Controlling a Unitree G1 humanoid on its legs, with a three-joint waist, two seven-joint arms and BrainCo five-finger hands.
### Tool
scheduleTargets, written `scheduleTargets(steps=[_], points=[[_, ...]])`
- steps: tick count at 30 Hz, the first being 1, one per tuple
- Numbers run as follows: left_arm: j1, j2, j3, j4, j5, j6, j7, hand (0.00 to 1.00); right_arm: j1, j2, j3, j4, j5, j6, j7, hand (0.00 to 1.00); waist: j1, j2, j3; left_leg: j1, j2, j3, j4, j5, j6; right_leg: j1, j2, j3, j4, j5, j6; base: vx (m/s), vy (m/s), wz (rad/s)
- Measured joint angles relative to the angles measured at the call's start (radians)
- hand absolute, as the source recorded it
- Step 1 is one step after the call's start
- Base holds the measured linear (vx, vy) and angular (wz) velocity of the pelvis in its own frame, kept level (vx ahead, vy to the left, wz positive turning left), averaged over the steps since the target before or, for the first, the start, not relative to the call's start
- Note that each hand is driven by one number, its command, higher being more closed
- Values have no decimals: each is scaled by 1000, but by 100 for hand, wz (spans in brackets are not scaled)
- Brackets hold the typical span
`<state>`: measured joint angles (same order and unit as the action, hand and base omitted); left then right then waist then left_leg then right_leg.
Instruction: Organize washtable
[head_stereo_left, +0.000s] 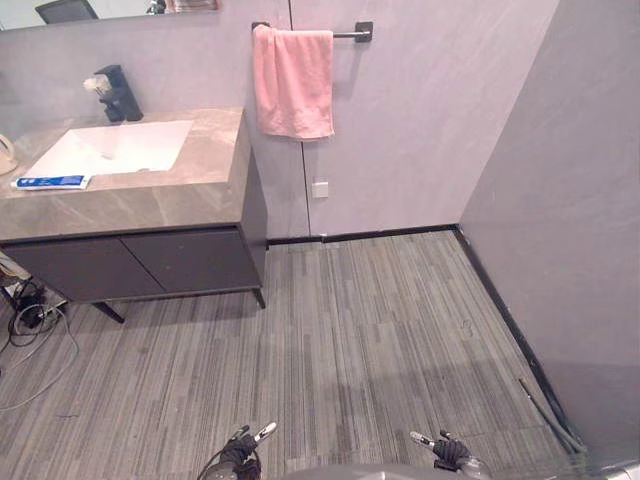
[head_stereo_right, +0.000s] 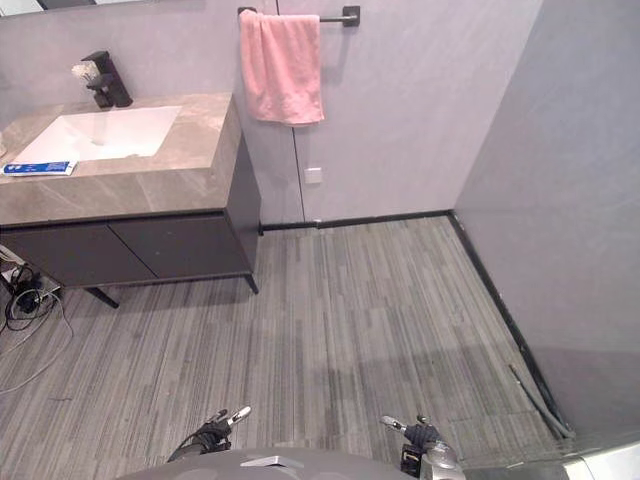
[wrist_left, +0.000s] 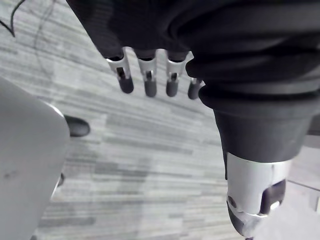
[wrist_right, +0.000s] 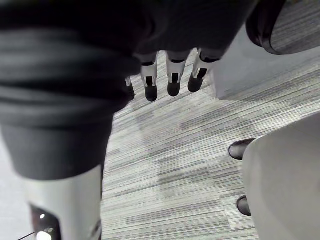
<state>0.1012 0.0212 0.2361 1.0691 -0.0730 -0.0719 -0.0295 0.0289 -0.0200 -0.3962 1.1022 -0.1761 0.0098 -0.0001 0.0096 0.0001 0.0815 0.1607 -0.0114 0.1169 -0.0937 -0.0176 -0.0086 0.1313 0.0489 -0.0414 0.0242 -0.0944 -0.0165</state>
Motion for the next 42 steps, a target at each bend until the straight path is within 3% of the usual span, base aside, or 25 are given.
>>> scheduleTargets(steps=[5, 8, 10, 11, 13, 15, 16, 18, 20, 22, 23, 24, 25, 26, 27, 28, 29, 31, 33, 35, 37, 39, 40, 41, 42], points=[[-26, 5, 11, 21, -21, 2, 0, 0, -25, -12, 41, 1, -1, 2, 2, 0, 12, -4, 20, -52, 1, 29, 41, -18, 4, -60, 0, 30, 45, -8, 2, 5, 16, -17], [-44, 14, 26, 21, -42, 2, -1, 0, -46, -10, 42, 0, 0, 3, 2, 0, 15, -16, 50, -114, -7, 45, 148, -88, 17, -135, -20, 36, 171, -82, 18, -13, 46, -10], [-53, 23, 22, 16, -60, 3, -1, 0, -41, -3, 37, -6, 22, 3, 0, 0, 21, -38, 62, -126, -23, 54, 214, -144, 35, -172, -65, -12, 293, -168, 66, 8, 55, 32], [-59, 26, 23, 13, -60, 8, -1, 0, -32, -3, 37, -17, 51, 1, 0, 0, 23, -45, 64, -140, -28, 50, 246, -184, 35, -223, -98, -51, 447, -203, 101, 13, 3, 33], [-68, 32, 22, 15, -58, 18, 4, 0, -26, 3, 37, -58, 105, -4, 0, 0, 26, -45, 73, -128, -26, 39, 279, -217, 43, -373, -154, -124, 784, -179, 55, 169, 14, 33], [-81, 34, 17, 16, -57, 27, 15, 0, -32, 1, 9, -74, 138, -5, -2, 0, 26, -33, 84, -70, 3, 32, 284, -255, 37, -440, -203, -198, 911, -179, 56, 330, 27, 8], [-87, 40, -6, 31, -54, 30, 18, 0, -36, 2, -6, -71, 157, -6, -3, 0, 21, -33, 85, -12, 18, 31, 248, -270, 28, -477, -228, -249, 817, -182, 60, 504, -58, -5], [-107, 45, -45, 60, -52, 31, 20, 0, -59, 0, -25, -69, 180, -5, -5, 0, -14, -21, 90, 11, 53, 6, 236, -299, 17, -526, -205, -245, 544, -137, 69, 405, -96, 26], [-148, 43, -77, 82, -45, 33, 20, 0, -95, -11, -66, -38, 199, -5, -12, 0, -37, -16, 125, 81, 74, -40, 186, -323, -4, -544, -197, -244, 199, 46, 97, 105, -64, 59], [-150, 37, -77, 83, -37, 33, 20, 0, -103, -21, -90, -32, 208, -3, -13, 0, -46, -7, 134, 139, 105, -50, 156, -346, -26, -551, -193, -235, 147, 89, 101, 312, -209, 59], [-135, 47, -76, 89, -36, 31, 20, 0, -93, -28, -90, -26, 206, -2, -16, 0, -58, -16, 133, 159, 114, -90, 216, -346, -30, -562, -185, -195, 236, 155, 56, 630, -418, 67], [-136, 46, -76, 91, -36, 31, 20, 0, -90, -39, -109, -7, 206, -4, -19, 0, -58, 6, 125, 112, 147, -121, 374, -342, -27, -565, -160, -186, 312, 184, 13, 671, -419, 50], [-134, 36, -72, 90, -36, 31, 20, 0, -93, -50, -124, -1, 205, -4, -20, 0, -53, 35, 119, 73, 175, -126, 476, -323, -10, -561, -142, -197, 339, 144, -4, 582, -386, 4], [-121, 27, -44, 91, -36, 31, 19, 0, -100, -58, -133, -3, 204, -2, -19, 0, -48, 58, 121, 9, 206, -126, 643, -239, -13, -532, -106, -206, 353, 98, -17, 490, -315, -33], [-102, 19, 1, 89, -39, 32, 19, 0, -103, -51, -126, -4, 204, 2, -18, 0, -50, 75, 127, -83, 239, -129, 874, -15, -24, -463, -61, -204, 337, 49, -41, 459, -314, -48], [-95, 16, 33, 82, -39, 31, 19, 0, -105, -48, -114, -3, 203, 3, -19, 0, -42, 86, 134, -158, 266, -124, 1061, 74, -54, -392, -21, -194, 306, 27, -55, 389, -251, -79], [-96, 24, 43, 58, -47, 28, 18, 0, -117, -47, -94, 4, 201, 5, -20, 0, -13, 83, 152, -229, 277, -91, 1287, 9, -12, -282, 24, -155, 262, 11, -76, 245, -131, -99], [-95, 49, 42, 18, -62, 22, 18, 0, -139, -39, -40, 7, 195, 2, -22, 0, 24, 48, 170, -329, 247, -20, 1410, -83, -4, -136, 42, -83, 195, -4, -99, 55, -61, -109], [-93, 64, 47, -5, -61, 18, 19, 0, -176, -41, -9, 2, 195, 1, -22, 0, 41, 21, 169, -458, 209, 51, 1317, -141, -8, -36, 29, -26, 130, -27, -105, -66, -6, -92], [-82, 62, 81, -12, -69, 19, 20, 0, -213, -48, 0, 6, 195, -2, -23, 0, 48, 10, 177, -549, 198, 154, 1026, -169, -12, 56, -6, 17, 83, -83, -56, 386, 30, -88], [-48, 54, 79, -7, -79, 24, 26, 0, -213, -46, 0, -6, 195, -5, -33, 0, 56, 14, 184, -572, 183, 206, 672, -137, -4, 156, -48, 46, 79, -149, -1, 723, 99, -76], [-5, 38, 77, -7, -79, 25, 32, 0, -181, -57, 12, -29, 195, -9, -39, 0, 56, 38, 164, -564, 174, 166, 473, -64, -1, 198, -52, 63, 104, -203, 28, 663, 141, -61], [16, 30, 69, -3, -79, 27, 38, 0, -148, -60, 33, -53, 194, -14, -41, 0, 55, 61, 147, -565, 173, 140, 439, 12, 41, 209, -44, 74, 149, -241, 46, 776, 273, -43], [17, 34, 59, 20, -79, 28, 42, 0, -120, -49, 46, -49, 193, -18, -44, 0, 55, 40, 129, -554, 133, 137, 468, 80, 110, 196, -81, 88, 250, -262, 63, 829, 310, -1], [8, 77, 39, 23, -80, 26, 46, 0, -92, -36, 49, -46, 190, -18, -42, 0, 47, -10, 106, -523, 72, 156, 431, 55, 119, 115, -133, 92, 428, -221, 95, 690, 252, 23]])
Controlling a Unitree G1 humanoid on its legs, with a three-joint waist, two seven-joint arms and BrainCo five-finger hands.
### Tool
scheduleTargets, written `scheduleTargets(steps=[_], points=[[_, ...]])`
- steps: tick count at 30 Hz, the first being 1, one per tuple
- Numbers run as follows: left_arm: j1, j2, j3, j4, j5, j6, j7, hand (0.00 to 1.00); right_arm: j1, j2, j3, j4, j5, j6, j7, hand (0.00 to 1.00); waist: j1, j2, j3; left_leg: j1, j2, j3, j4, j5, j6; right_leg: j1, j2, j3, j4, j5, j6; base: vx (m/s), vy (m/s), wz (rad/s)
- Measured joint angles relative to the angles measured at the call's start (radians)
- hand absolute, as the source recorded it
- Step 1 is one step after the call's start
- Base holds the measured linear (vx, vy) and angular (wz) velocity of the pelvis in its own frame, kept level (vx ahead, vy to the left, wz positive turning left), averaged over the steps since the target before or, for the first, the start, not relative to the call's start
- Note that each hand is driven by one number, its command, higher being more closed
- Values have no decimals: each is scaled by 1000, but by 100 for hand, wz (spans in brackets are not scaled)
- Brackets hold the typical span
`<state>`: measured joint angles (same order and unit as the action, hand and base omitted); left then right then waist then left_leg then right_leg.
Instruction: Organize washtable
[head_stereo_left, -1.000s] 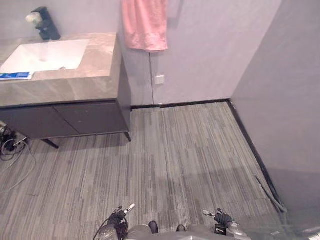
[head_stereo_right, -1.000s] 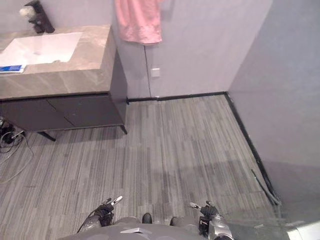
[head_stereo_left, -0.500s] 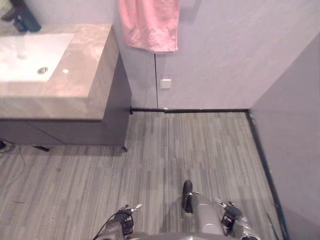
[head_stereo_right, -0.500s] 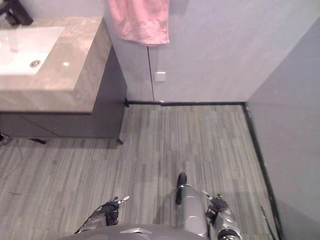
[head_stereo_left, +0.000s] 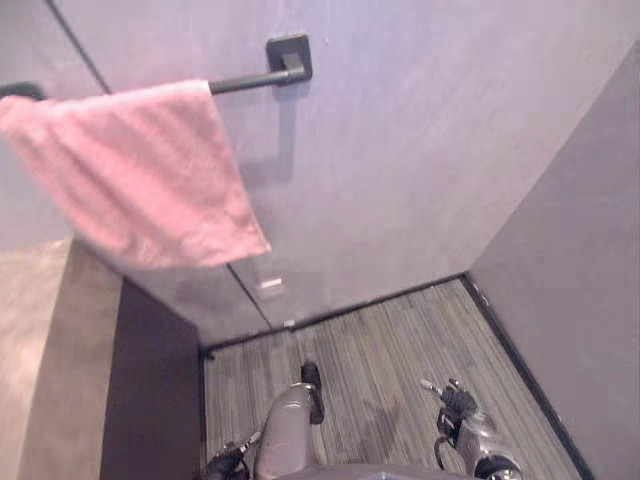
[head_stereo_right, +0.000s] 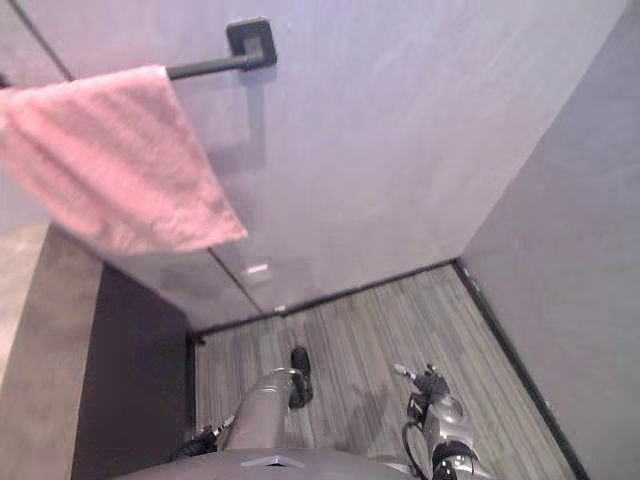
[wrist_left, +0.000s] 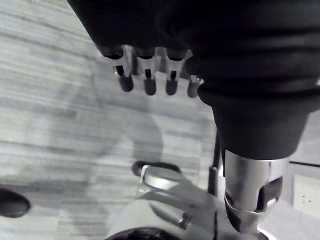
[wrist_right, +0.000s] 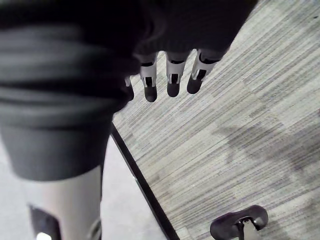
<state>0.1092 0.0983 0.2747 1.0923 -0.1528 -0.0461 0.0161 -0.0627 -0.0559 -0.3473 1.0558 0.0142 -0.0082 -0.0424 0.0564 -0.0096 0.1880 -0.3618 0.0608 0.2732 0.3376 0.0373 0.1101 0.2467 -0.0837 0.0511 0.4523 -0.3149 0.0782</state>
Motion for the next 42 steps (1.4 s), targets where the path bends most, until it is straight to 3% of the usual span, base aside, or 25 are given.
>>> scheduleTargets(steps=[1, 2, 4, 6, 9, 11, 12, 13, 14, 15, 19, 22, 29, 31, 33, 35, 36, 37, 38, 39, 40, 41, 42], points=[[-4, 8, -2, -1, 0, -1, 1, 0, 7, 4, -2, 3, -2, 0, 0, 0, -4, -15, -3, 26, -26, 1, -22, -4, 1, -39, -15, 4, 94, 43, 11, 638, 196, 50], [-16, 8, -9, 3, 0, -1, 3, 0, 18, 9, -10, 6, -5, -2, -1, 0, -20, -30, -1, 92, -74, -9, -59, -19, 18, -92, -35, 13, 258, 134, 52, 498, 166, 52], [-23, 10, -12, 4, 4, 0, 5, 0, 35, 10, -19, 10, -5, -3, 0, 0, -28, -23, -2, 203, -107, -33, -114, -31, 28, -148, -40, 0, 407, 144, 69, 345, 103, 41], [-31, 7, -30, -1, 4, -3, 6, 0, 37, 18, -21, 8, -4, -5, 1, 0, -33, -3, -1, 337, -108, -55, -222, -29, 26, -218, -36, -72, 425, 104, 23, 91, -22, 20], [-37, -15, -36, 4, 5, -2, 6, 0, 35, 28, -30, 8, -6, -7, 1, 0, -36, 14, -8, 425, -96, -61, -303, -41, 2, -322, -80, -222, 271, 47, -6, -95, -50, 1], [-35, -15, -35, 4, 5, 0, 12, 0, 31, 31, -53, 6, -6, -6, -1, 0, -37, 18, -8, 442, -82, -63, -310, -54, -19, -345, -81, -256, 128, 50, -6, -180, -52, -2], [-34, -11, -21, 4, 7, -2, 14, 0, 41, 39, -56, 8, -9, -4, -1, 0, -39, 2, -18, 440, -78, -63, -308, -71, -45, -348, -67, -252, -69, 107, -13, -114, -112, 6], [-33, -11, 11, 4, 7, -3, 15, 0, 44, 47, -59, 15, -23, -2, -1, 0, -36, -20, -22, 442, -83, -63, -305, -83, -63, -346, -78, -244, -152, 199, -28, -48, -157, 5], [-31, -11, 28, 4, 8, -3, 16, 0, 47, 53, -62, 15, -30, -2, -1, 0, -34, -31, -28, 445, -88, -64, -306, -87, -70, -341, -82, -244, -181, 242, -28, 82, -233, 0], [-29, -29, 61, 6, 13, -1, 18, 0, 53, 58, -70, 14, -36, -1, -2, 0, -26, -26, -41, 447, -70, -66, -303, -104, -92, -310, -65, -259, -232, 269, -19, 123, -205, 0], [-29, -86, 122, 5, 13, -3, 24, 0, 59, 38, -72, 13, -45, -1, -4, 0, -21, 17, -61, 469, -25, -75, -330, -108, -121, -247, -13, -300, -334, 279, -33, 160, -172, 10], [-28, -97, 129, 5, 17, -3, 24, 0, 60, 38, -69, 13, -45, -2, -3, 0, -17, 22, -61, 502, -13, -91, -355, -106, -128, -198, 5, -324, -375, 279, -33, 124, -87, 23], [-34, -85, 131, 2, 23, -7, 21, 0, 55, 50, -2, 4, -76, -2, -1, 0, -12, -1, -62, 505, -19, -111, -366, -105, -138, -175, 5, -343, -410, 280, -32, 63, 10, 10], [-46, -86, 130, -17, 22, -7, 24, 0, 46, 61, 47, -6, -76, -6, -1, 0, -12, -25, -53, 434, -28, -120, -264, -120, -161, -185, -15, -368, -403, 279, -32, -32, 15, 37], [-57, -92, 113, -37, 23, -10, 28, 0, 21, 61, 75, -6, -76, -6, 0, 0, -8, -30, -47, 346, -34, -125, -132, -120, -164, -219, -32, -388, -357, 272, -38, -75, -33, 46], [-58, -90, 104, -37, 21, -12, 33, 0, 2, 61, 82, -6, -77, -8, 0, 0, -9, -29, -44, 328, -37, -126, -122, -109, -182, -237, -55, -394, -337, 270, -44, -76, -24, 27], [-62, -83, 102, -36, 21, -14, 34, 0, -10, 64, 82, -9, -84, -12, 1, 0, -6, -32, -34, 317, -13, -88, -39, -172, -161, -245, -65, -404, -341, 262, -56, 68, -53, 16], [-63, -87, 99, -36, 21, -14, 34, 0, -12, 54, 87, -35, -86, -12, 0, 0, -10, -16, -28, 319, 43, -43, 84, -236, -151, -242, -64, -412, -332, 262, -56, 154, -79, 11], [-61, -84, 91, -34, 22, -14, 34, 0, -12, 47, 93, -45, -86, -16, 0, 0, -16, -14, -30, 331, 67, -30, 119, -250, -150, -240, -68, -415, -331, 263, -54, 245, -106, 16], [-52, -79, 72, -31, 22, -13, 34, 0, -8, 33, 111, -44, -87, -20, 1, 0, -28, -13, -29, 368, 109, -30, 136, -260, -155, -235, -76, -416, -332, 269, -45, 229, -108, 20], [-46, -79, 66, -31, 22, -15, 35, 0, 1, 19, 112, -43, -87, -24, 0, 0, -34, -4, -33, 408, 143, -39, 88, -227, -175, -241, -77, -415, -331, 272, -40, 195, -94, 19], [-44, -81, 59, -30, 22, -15, 35, 0, 4, 9, 113, -43, -87, -24, 0, 0, -37, 10, -41, 427, 153, -59, 42, -198, -197, -250, -73, -412, -330, 274, -35, 115, 25, 11], [-42, -86, 38, -27, 22, -12, 37, 0, 4, -8, 116, -41, -89, -23, 0, 0, -41, 21, -45, 452, 132, -87, -45, -205, -226, -268, -67, -392, -333, 289, -17, 38, 135, 15]])
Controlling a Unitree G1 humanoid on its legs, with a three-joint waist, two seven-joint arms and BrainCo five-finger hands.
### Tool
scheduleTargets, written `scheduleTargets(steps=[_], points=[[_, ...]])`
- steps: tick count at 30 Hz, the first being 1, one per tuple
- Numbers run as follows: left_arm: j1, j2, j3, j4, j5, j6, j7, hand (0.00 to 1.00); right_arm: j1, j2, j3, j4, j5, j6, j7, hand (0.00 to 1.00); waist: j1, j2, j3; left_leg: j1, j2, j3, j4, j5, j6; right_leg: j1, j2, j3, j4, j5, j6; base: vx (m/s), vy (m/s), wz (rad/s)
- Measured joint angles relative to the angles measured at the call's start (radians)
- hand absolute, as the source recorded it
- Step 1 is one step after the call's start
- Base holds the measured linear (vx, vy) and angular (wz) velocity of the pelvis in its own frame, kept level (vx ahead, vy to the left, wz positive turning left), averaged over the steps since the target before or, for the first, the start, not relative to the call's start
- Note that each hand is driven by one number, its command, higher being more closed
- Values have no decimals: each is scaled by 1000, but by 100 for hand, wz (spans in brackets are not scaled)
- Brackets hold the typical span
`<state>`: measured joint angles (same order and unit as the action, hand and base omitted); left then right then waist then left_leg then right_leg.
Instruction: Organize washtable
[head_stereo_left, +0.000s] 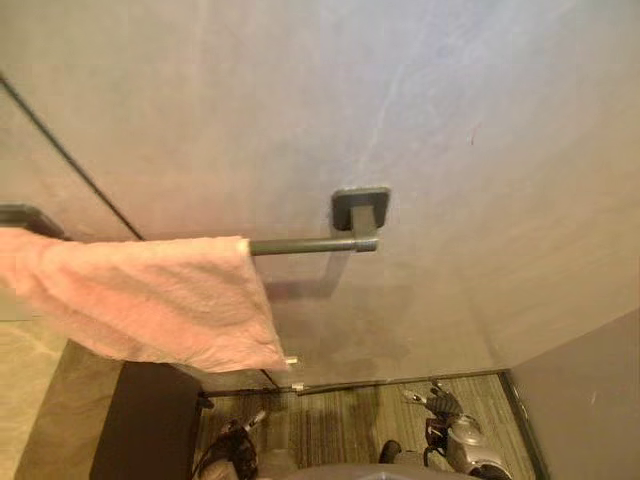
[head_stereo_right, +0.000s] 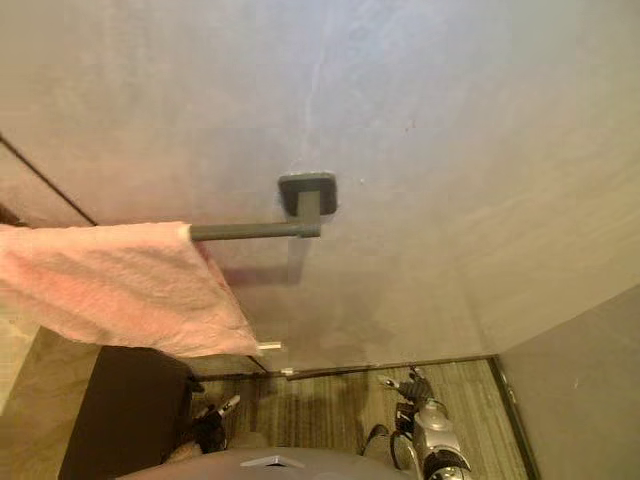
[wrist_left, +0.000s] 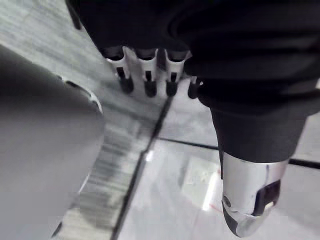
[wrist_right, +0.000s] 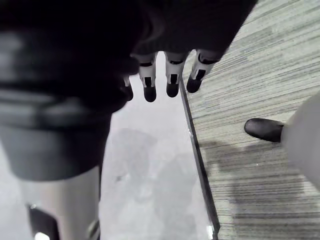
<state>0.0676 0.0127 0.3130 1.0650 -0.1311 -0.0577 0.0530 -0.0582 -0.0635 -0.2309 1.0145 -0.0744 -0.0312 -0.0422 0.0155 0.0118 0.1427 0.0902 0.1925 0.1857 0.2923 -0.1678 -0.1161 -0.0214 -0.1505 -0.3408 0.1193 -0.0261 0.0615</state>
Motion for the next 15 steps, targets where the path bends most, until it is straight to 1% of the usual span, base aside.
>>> scheduleTargets(steps=[1, 2, 3, 4, 5, 7, 8, 9, 11, 12, 14, 15], points=[[0, 18, -35, 3, 0, 5, 0, 0, 0, 3, 11, 3, -8, 0, 1, 0, -10, -11, 1, 14, -25, 0, -83, 0, 0, -18, -9, 8, -15, 26, 9, 27, 174, 17], [-3, 27, -50, 4, 0, 7, -1, 0, 0, 4, 15, 8, -9, 0, 2, 0, -11, -14, 3, 27, -32, 0, -113, -1, -1, -23, -14, 6, -18, 38, 17, -21, 192, 25], [-6, 34, -80, 5, 1, 8, 0, 0, 5, 6, 18, 14, -17, 1, 3, 0, -10, -12, 4, 39, -42, 0, -156, -6, -9, -27, -20, 2, -22, 57, 23, -30, 159, 17], [-6, 36, -89, 5, 1, 9, -1, 0, 6, 7, 22, 15, -20, 1, 3, 0, -10, -12, 4, 45, -50, -1, -171, -6, -9, -27, -27, 0, -22, 61, 26, -93, 213, 14], [-8, 37, -112, 5, 2, 9, -2, 0, 8, 8, 26, 17, -24, 0, 2, 0, -9, -11, 5, 66, -73, -3, -198, -6, -9, -20, -45, 4, -21, 76, 35, -91, 153, 5], [-8, 43, -128, 5, 3, 7, -2, 0, 8, 7, 27, 18, -23, 0, 2, 0, -10, -8, 6, 76, -87, 0, -208, -6, -6, -17, -56, 15, -20, 85, 39, -111, 109, -12], [-10, 43, -140, 8, 5, 5, -2, 0, 7, 7, 31, 18, -24, 0, 2, 0, -10, -6, 6, 85, -100, 6, -214, -7, 1, -21, -65, 30, -20, 93, 48, -137, 92, -34], [-16, 46, -155, 17, 6, 3, -2, 0, 6, 7, 34, 19, -24, 0, 2, 0, -9, -3, 4, 92, -110, 19, -223, -10, 9, -32, -69, 52, -19, 100, 49, -132, 80, -40], [-23, 47, -157, 26, 12, 2, -2, 0, 6, 7, 39, 21, -25, 0, 3, 0, -8, -6, 6, 92, -122, 42, -224, -12, 16, -50, -73, 80, -19, 110, 46, -131, 54, -47], [-27, 50, -164, 32, 13, 2, -2, 0, 8, 5, 43, 24, -26, 1, 2, 0, -11, -12, 9, 91, -135, 59, -224, -10, 22, -67, -79, 103, -21, 123, 51, -132, 43, -45], [-29, 51, -169, 32, 22, 2, -2, 0, 12, 4, 46, 29, -27, 2, 2, 0, -16, -20, 14, 91, -145, 75, -224, -11, 28, -79, -84, 119, -19, 127, 49, -115, 30, -36], [-32, 62, -178, 33, 22, -1, -3, 0, 13, 4, 55, 43, -27, 5, 1, 0, -20, -31, 20, 91, -150, 87, -223, -15, 34, -91, -86, 137, -5, 127, 48, -105, 21, -30]])
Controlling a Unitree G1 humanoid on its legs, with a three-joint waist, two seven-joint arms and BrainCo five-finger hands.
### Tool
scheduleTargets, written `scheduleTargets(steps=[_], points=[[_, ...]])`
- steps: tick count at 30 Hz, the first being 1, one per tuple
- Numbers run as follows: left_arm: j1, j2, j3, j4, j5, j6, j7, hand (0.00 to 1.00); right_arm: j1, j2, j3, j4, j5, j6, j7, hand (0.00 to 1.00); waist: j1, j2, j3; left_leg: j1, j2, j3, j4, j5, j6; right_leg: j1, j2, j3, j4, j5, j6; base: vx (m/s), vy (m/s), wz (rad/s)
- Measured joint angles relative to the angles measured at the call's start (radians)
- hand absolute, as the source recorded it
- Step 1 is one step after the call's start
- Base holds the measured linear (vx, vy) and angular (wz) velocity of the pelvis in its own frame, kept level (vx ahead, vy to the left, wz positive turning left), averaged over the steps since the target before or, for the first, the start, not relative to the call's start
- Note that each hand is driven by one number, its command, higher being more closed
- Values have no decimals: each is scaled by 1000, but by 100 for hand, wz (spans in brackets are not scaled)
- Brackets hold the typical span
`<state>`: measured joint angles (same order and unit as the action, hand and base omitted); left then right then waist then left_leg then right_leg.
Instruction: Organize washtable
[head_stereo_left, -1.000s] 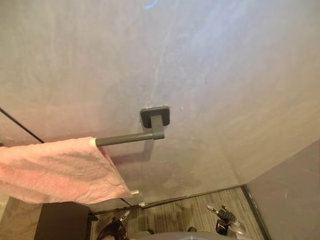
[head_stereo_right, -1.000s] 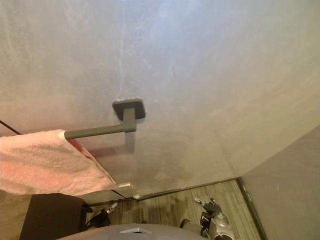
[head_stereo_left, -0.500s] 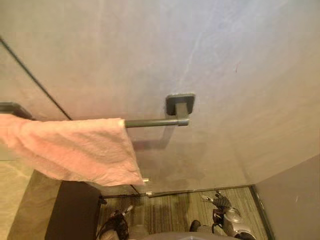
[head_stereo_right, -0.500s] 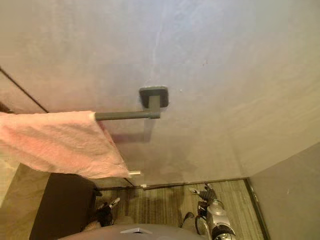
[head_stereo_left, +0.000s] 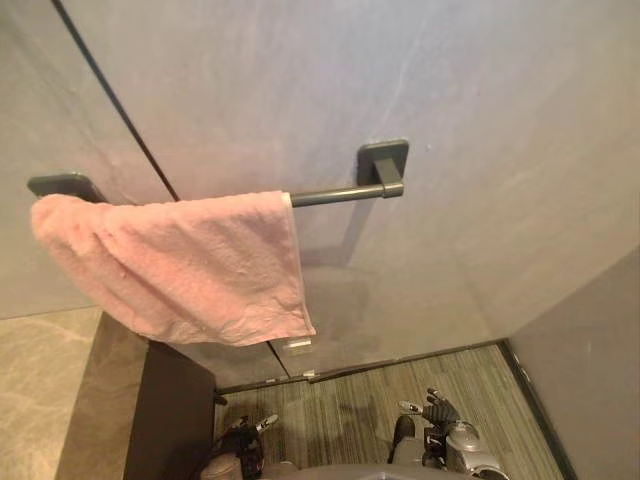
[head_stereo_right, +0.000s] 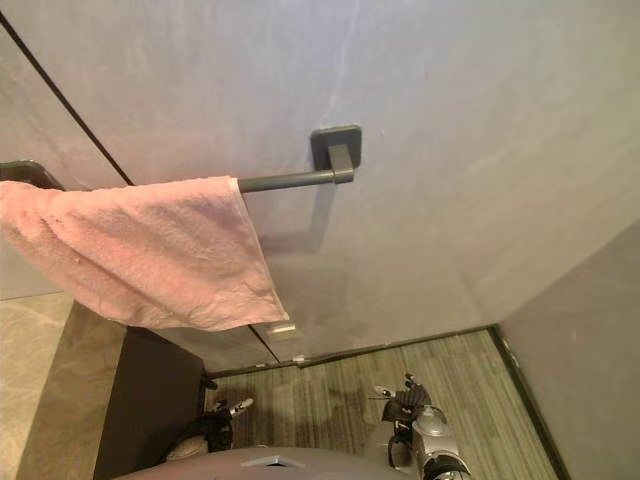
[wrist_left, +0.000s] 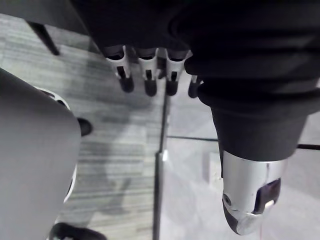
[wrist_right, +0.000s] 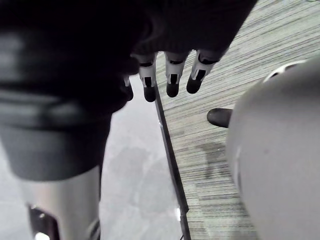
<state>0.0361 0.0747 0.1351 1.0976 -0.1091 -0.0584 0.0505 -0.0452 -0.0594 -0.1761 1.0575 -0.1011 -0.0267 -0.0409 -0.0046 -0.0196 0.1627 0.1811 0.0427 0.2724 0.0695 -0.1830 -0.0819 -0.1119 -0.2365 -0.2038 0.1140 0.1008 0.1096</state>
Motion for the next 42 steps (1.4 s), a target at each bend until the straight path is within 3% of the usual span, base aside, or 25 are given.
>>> scheduleTargets(steps=[3, 4, 5, 6, 8, 10, 14, 18, 26, 31, 37, 42], points=[[-3, 20, -7, -2, 0, -6, -1, 0, 5, 4, 23, 0, 0, 9, 0, 0, -7, -33, 10, -10, -8, 4, 29, -11, 17, -8, -5, 23, 9, -2, 13, -74, 3, -13], [-3, 11, -6, -4, 0, -6, 0, 0, 4, 6, 24, -3, 0, 11, 0, 0, -7, -31, 6, -26, 11, 16, 36, -10, 21, -13, 6, 23, 10, -48, 32, 0, 0, 0], [-3, 7, -6, -6, 0, -6, 0, 0, 4, 6, 23, -5, 1, 12, 0, 0, -7, -15, 12, -33, 24, 17, 41, -9, 22, -31, 11, 23, 61, -84, 14, 228, -88, 20], [4, 8, -5, -16, -3, -5, 0, 0, 5, 5, 27, -12, 1, 12, 3, 0, -9, -23, 9, -36, 36, 5, 51, -8, 20, -76, 14, 21, 292, -120, -38, 393, -134, 30], [15, 15, 25, -49, -21, -7, 0, 0, 10, 1, 46, -33, 1, 12, 2, 0, 8, -47, -11, -27, 26, -11, 56, -8, 14, -50, 21, -2, 295, -149, -43, 355, -145, 9], [27, 10, 24, -51, -42, -10, 1, 0, -14, 1, 70, -78, 0, 0, 0, 0, 20, -45, -30, -48, 35, -2, 36, 8, 6, 14, 57, -2, 90, -115, -11, 219, -100, -22], [46, -1, 25, -74, -78, -13, 7, 0, -33, 2, 108, -165, 0, -7, -1, 0, 32, -23, -38, -81, 50, 25, 38, 21, 4, 63, 103, 17, -139, 27, -30, 177, -75, -24], [44, -7, 28, -78, -82, -14, 9, 0, -27, -2, 130, -281, 2, -8, -2, 0, 40, -22, -38, -88, 50, 38, 36, 21, 3, 81, 113, 34, -205, 64, -35, 130, -73, -18], [50, -25, 34, -101, -83, -23, 10, 0, 132, 3, 137, -665, 75, -39, -2, 0, 41, -20, -37, -90, 47, 17, 10, 22, 1, 78, 111, 26, -212, 62, -34, 33, -18, 4], [71, -27, 60, -117, -82, -30, 10, 0, 182, 1, 174, -873, 157, -97, 20, 0, 39, -13, -36, -102, 46, 9, -9, 24, 0, 59, 113, 18, -212, 54, -31, 67, 11, 4], [69, -31, 61, -114, -76, -30, 8, 0, 146, -3, 250, -988, 250, -140, 71, 0, 39, 1, -32, -123, 47, -31, -10, 31, 0, 42, 116, -3, -207, 54, -31, 96, 2, 11], [50, -28, 56, -86, -76, -32, 9, 0, 73, -19, 258, -989, 296, -146, 37, 0, 41, 8, -28, -135, 47, -42, -10, 31, 0, 42, 114, -9, -211, 54, -31, -5, 4, 4]])
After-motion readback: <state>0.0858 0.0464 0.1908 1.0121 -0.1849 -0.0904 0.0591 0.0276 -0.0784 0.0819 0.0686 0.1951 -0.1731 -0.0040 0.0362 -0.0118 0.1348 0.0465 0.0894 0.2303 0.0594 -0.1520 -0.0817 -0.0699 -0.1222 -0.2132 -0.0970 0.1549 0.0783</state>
